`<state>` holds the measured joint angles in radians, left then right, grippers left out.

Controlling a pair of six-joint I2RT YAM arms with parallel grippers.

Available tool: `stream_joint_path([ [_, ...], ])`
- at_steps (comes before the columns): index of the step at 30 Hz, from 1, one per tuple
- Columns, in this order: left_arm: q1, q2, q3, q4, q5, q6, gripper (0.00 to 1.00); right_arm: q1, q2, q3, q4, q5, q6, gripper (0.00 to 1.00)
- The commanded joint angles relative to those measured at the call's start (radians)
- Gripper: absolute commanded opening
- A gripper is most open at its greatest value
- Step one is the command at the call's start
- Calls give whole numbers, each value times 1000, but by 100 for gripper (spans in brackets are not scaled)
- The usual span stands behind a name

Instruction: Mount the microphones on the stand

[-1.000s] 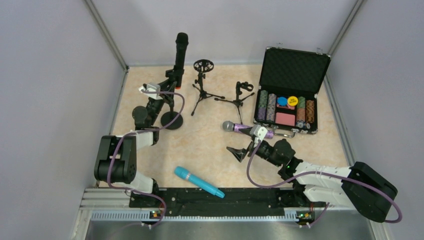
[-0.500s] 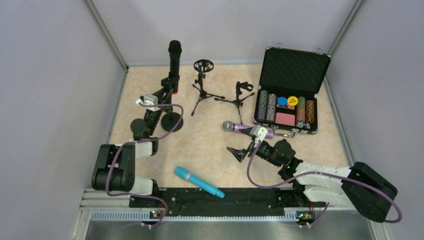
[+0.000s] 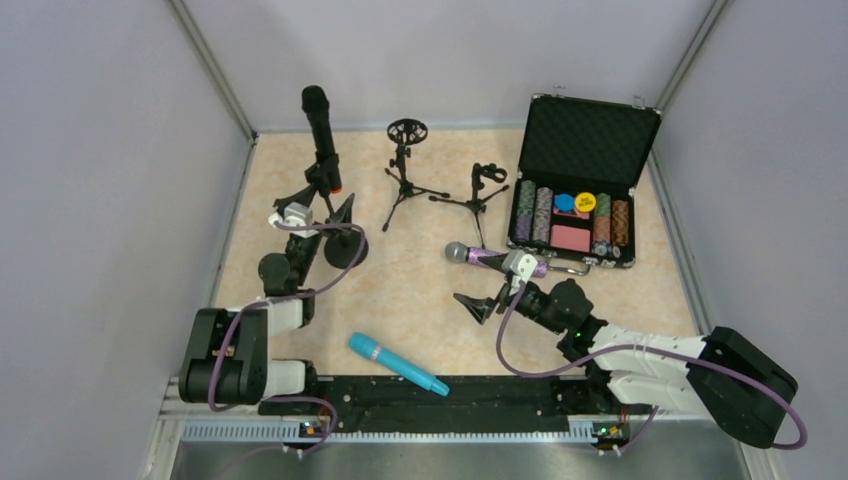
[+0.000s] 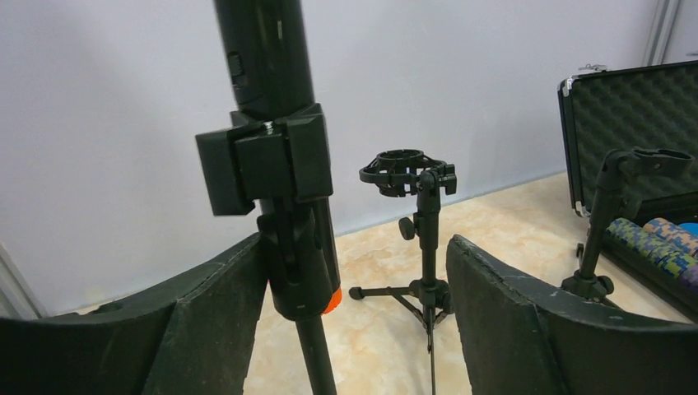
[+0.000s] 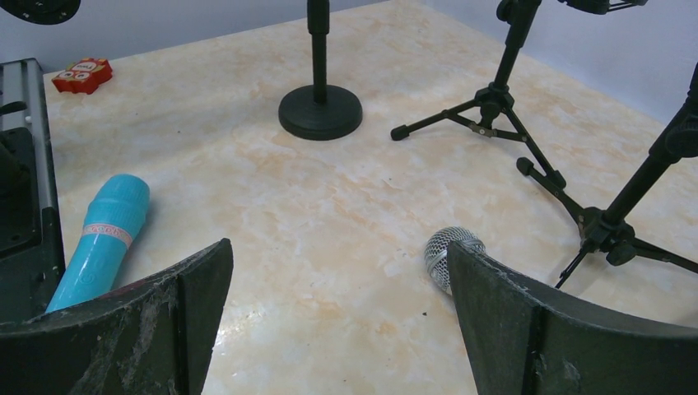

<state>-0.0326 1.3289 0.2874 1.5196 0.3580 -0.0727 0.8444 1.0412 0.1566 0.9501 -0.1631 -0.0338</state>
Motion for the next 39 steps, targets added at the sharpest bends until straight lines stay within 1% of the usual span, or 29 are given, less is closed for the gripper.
stream_joint_path([
  [1,2,-57,-34,100,-28,2,85,10,-19,-7,25,-16,7,98],
  [4,2,-87,-66,100,-49,0,91,9,-18,-6,23,-18,9,98],
  [6,2,-111,-91,100,-71,-8,97,9,-19,-5,21,-21,9,98],
  [7,2,-126,-106,100,-87,-17,99,9,-20,-6,20,-22,10,98],
  [11,2,-199,-160,79,-150,-55,99,9,-24,-5,19,-22,18,98],
  [14,2,-281,-185,-1,-183,-83,99,9,-27,-5,17,-24,22,98],
  [17,2,-421,-178,-199,-210,-128,99,10,-27,-2,13,-28,26,98],
  [19,2,-522,-156,-436,-215,-160,99,9,-29,-2,12,-30,27,98],
  [21,2,-613,-130,-620,-217,-169,99,9,-32,-1,9,-33,26,98],
  [24,2,-730,-117,-809,-224,-193,99,9,-38,1,-4,-36,61,98],
  [28,2,-882,-106,-993,-192,-222,99,9,-42,1,-10,-41,73,98],
  [31,2,-967,-102,-1086,-159,-242,99,9,-42,1,-8,-45,85,98],
  [34,2,-1022,-77,-1184,-136,-287,99,9,-44,4,-7,-50,109,98],
  [39,2,-1044,34,-1399,-151,-436,99,9,-53,37,-14,-50,204,99],
])
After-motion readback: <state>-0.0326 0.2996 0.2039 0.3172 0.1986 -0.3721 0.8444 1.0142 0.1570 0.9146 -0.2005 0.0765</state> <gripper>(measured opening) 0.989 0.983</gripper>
